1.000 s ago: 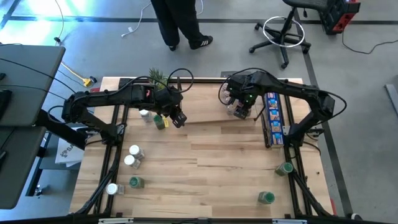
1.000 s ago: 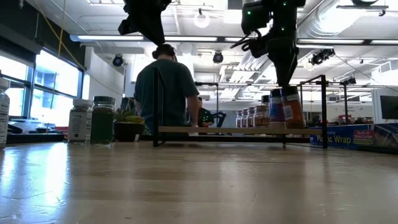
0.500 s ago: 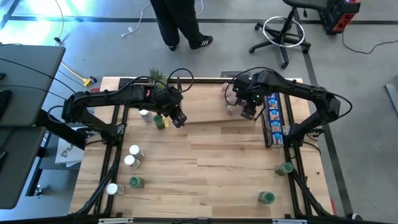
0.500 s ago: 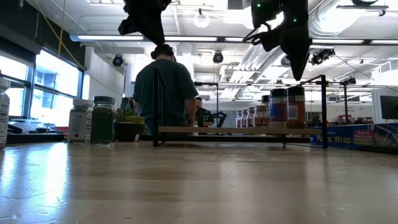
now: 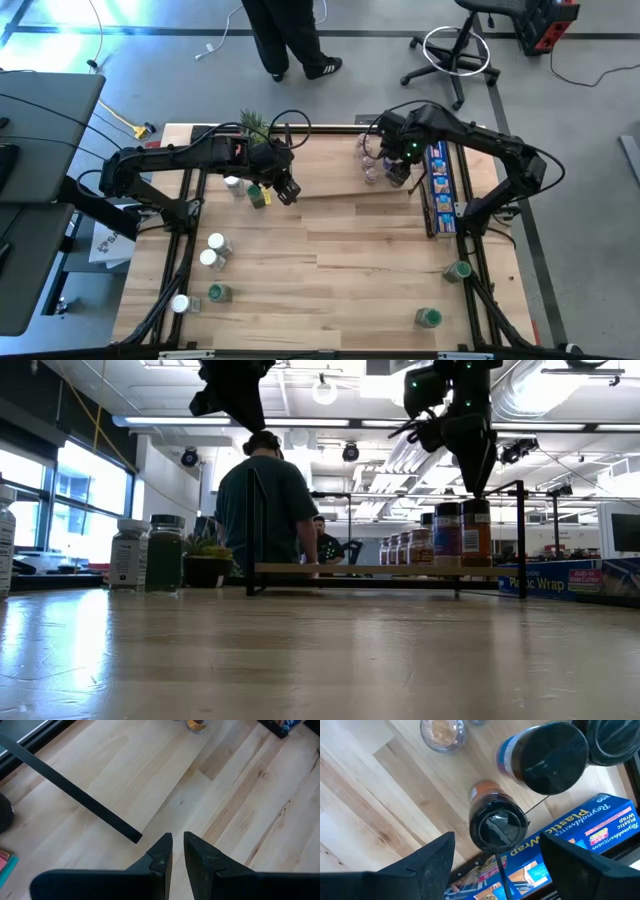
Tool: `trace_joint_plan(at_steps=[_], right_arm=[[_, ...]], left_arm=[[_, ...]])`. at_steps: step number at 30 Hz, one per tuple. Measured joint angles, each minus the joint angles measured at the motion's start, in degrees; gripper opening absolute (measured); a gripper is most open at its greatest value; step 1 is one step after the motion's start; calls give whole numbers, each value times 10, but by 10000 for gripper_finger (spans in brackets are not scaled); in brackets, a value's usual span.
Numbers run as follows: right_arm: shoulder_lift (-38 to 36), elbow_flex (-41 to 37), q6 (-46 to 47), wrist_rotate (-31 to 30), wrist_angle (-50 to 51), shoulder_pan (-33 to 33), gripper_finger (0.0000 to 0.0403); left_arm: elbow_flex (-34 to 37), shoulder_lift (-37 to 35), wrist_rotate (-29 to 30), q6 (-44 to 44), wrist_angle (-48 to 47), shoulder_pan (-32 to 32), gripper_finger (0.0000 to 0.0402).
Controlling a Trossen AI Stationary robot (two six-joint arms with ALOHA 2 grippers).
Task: Shelf spices
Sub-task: Put the white seasoning bottle on the shelf
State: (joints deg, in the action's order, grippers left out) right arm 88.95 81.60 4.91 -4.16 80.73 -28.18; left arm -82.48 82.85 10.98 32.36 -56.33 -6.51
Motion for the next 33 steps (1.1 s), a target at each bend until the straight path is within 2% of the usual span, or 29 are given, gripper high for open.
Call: trace_joint_plan(at_steps=[9,18,33], right_arm=[[12,0,-4,17,-5,-4,285],[36,0,-4,14,-6,-4,306],[61,0,6,16,7,-4,307]], left_arm=[[0,0,1,0,0,2,42],[0,0,0,0,0,2,42],[0,0,1,-5,0,3,42]])
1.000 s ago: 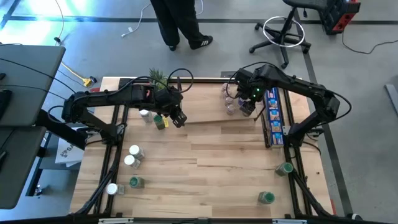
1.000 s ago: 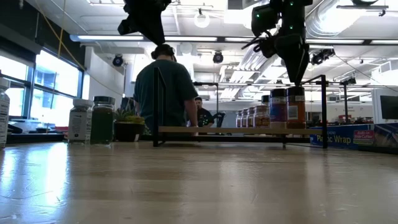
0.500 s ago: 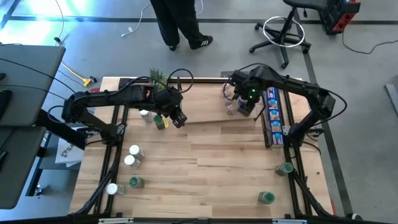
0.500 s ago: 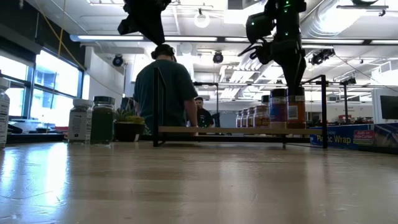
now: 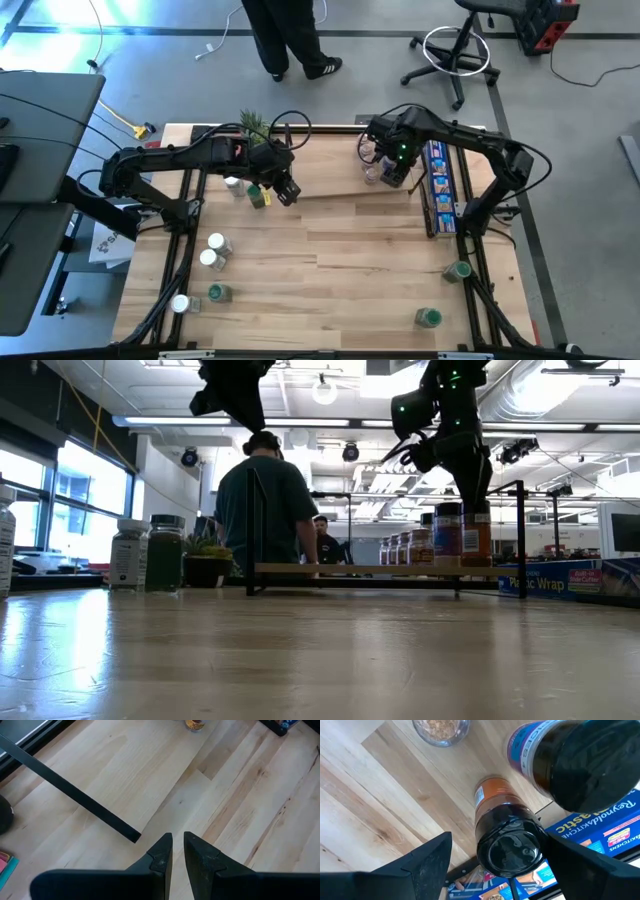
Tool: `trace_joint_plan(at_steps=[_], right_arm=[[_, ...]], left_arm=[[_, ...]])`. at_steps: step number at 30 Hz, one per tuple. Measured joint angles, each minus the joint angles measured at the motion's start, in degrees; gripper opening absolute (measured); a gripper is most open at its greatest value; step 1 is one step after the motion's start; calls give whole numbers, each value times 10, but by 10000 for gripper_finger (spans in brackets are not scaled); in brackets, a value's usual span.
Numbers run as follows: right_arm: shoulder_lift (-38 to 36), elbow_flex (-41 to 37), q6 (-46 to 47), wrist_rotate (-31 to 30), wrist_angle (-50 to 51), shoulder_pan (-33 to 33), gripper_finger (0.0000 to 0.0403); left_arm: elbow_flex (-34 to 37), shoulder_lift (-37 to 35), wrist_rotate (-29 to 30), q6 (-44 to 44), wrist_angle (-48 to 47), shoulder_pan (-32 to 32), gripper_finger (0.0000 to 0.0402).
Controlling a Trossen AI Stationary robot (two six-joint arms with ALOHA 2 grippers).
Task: Shelf spices
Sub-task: Put the white seasoning bottle on the shelf
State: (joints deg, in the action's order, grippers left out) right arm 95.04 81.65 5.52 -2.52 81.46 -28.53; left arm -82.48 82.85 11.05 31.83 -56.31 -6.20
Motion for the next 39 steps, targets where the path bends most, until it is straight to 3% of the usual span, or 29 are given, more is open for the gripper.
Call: trace_joint_plan(at_steps=[5,18,39], right_arm=[[0,0,-1,1,6,0,296],[0,0,0,2,-15,0,193],[0,1,-11,-19,-47,0,232]], left_arm=[[0,0,0,-2,0,0,42],[0,0,0,-1,0,0,42],[0,0,0,-1,0,0,42]])
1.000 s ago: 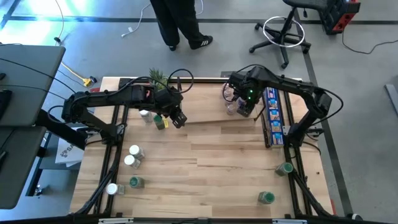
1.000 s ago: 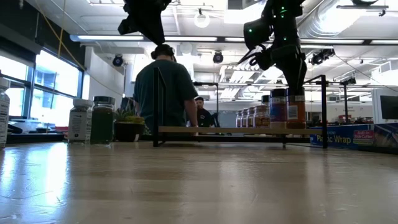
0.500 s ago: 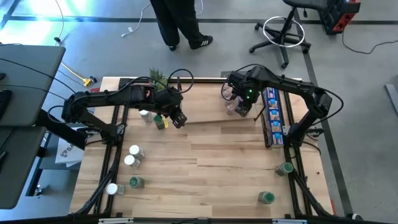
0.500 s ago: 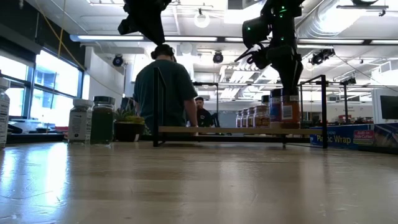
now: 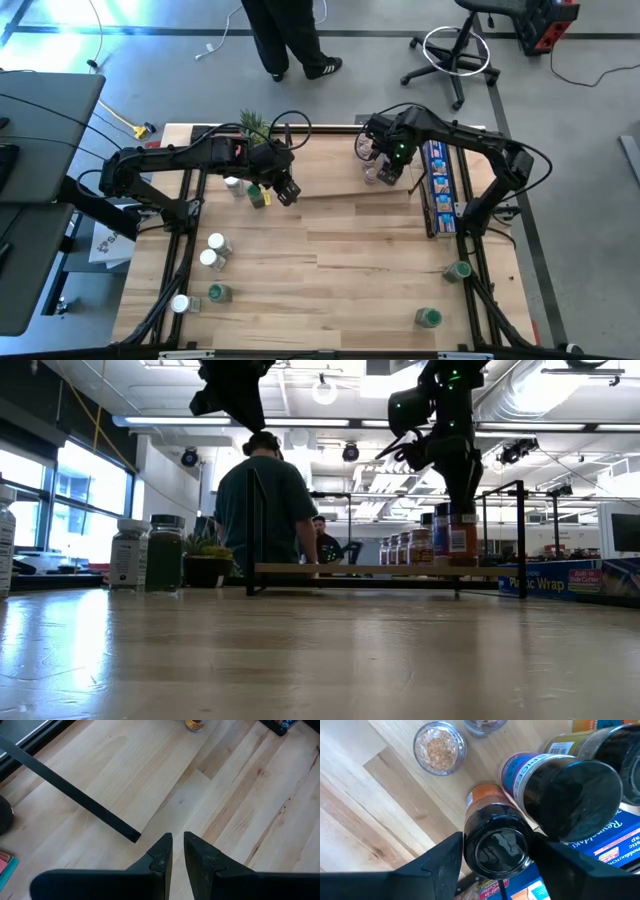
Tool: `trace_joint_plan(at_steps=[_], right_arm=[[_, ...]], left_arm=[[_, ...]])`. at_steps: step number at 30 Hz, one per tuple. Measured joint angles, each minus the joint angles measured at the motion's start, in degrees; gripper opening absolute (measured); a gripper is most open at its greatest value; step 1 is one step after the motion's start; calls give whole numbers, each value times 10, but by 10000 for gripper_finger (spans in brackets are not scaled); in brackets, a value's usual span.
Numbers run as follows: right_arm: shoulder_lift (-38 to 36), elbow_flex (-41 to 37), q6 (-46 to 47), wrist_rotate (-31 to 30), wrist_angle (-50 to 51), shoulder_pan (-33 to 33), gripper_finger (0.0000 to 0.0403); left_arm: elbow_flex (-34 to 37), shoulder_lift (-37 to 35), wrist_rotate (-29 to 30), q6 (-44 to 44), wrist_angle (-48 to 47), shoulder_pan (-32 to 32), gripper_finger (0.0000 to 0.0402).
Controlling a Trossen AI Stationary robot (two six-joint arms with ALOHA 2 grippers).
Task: Shelf spices
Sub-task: Put the white seasoning bottle on the shelf
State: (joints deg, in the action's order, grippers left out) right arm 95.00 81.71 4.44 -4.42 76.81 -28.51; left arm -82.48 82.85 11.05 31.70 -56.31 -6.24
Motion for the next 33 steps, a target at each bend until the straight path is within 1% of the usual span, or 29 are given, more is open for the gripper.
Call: trace_joint_plan(at_steps=[4,7,15,20,24,29,33], right_arm=[[0,0,-3,0,-1,0,259],[-1,0,-4,0,0,0,272],[-40,0,11,7,11,0,275],[-84,0,27,12,23,1,275],[-137,0,49,12,20,11,275],[-222,0,105,12,-46,57,275],[-286,0,136,2,-147,128,275]], left_arm=[[0,0,0,0,0,0,42],[0,0,0,0,0,0,42],[0,0,0,0,0,0,42],[0,0,0,2,0,0,42],[0,0,0,2,0,0,42],[0,0,-2,8,0,0,42],[-1,-3,-26,13,0,0,42]])
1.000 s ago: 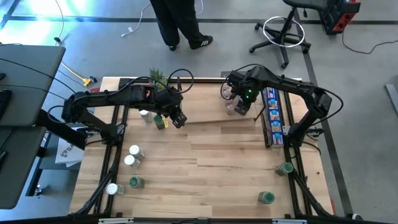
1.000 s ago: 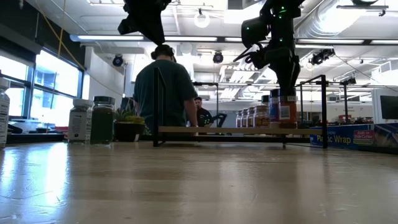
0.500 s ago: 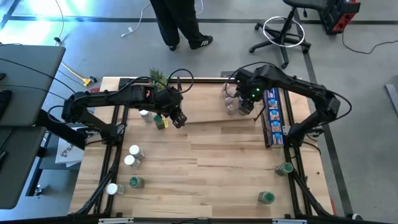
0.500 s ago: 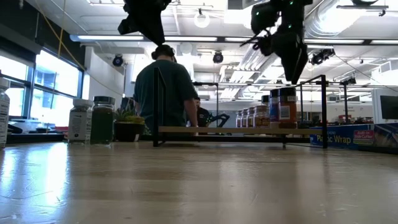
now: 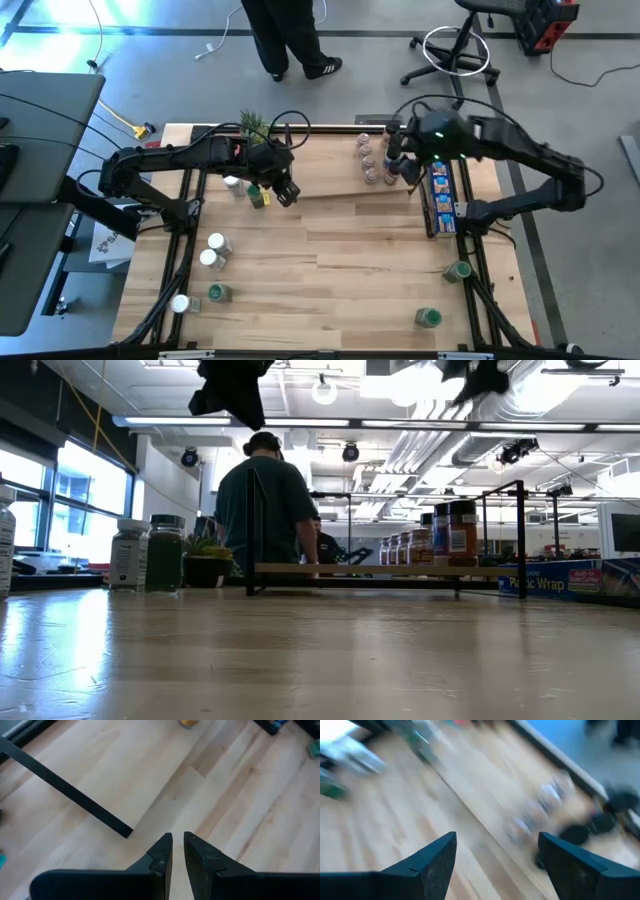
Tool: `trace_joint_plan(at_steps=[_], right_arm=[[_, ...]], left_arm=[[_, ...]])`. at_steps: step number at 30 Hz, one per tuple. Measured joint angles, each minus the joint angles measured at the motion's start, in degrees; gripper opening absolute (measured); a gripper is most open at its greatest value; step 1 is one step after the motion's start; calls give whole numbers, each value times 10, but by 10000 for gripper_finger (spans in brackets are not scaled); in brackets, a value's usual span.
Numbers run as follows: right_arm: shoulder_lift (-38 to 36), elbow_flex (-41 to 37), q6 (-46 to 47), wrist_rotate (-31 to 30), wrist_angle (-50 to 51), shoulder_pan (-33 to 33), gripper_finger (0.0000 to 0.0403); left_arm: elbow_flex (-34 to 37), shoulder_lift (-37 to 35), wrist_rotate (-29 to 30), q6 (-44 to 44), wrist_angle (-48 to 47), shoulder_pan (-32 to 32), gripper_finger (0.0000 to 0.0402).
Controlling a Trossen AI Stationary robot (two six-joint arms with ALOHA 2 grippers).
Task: Shelf spices
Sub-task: Put the white seasoning bottle on the shelf
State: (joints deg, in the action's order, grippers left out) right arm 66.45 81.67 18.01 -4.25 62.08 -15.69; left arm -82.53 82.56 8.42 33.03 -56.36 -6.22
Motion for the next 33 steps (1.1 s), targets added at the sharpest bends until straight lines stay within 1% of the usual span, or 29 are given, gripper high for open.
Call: trace_joint_plan(at_steps=[3,5,9,11,13,16,19,22,26,33], right_arm=[[-32,0,-7,-38,-68,68,275],[-43,0,-20,-70,-95,113,275],[-38,0,-30,-162,-96,185,275],[-27,0,-31,-202,-95,205,275],[-13,0,-39,-226,-96,216,275],[6,0,-44,-237,-96,218,275],[25,0,-44,-237,-96,217,275],[37,0,-40,-238,-96,217,275],[46,0,-50,-237,-97,217,275],[31,0,-64,-244,-96,217,275]], left_arm=[[-15,-2,-21,8,-10,0,42],[-31,-3,-37,2,-13,4,42],[-57,-3,-85,-49,-8,19,42],[-58,-3,-97,-49,-10,31,42],[-57,-3,-98,-42,-35,45,42],[-50,-3,-95,-15,-89,64,42],[-38,-2,-76,29,-152,74,44],[-30,-3,-64,61,-198,73,57],[-26,-2,-64,86,-226,68,85],[-26,-3,-59,98,-225,63,134]])
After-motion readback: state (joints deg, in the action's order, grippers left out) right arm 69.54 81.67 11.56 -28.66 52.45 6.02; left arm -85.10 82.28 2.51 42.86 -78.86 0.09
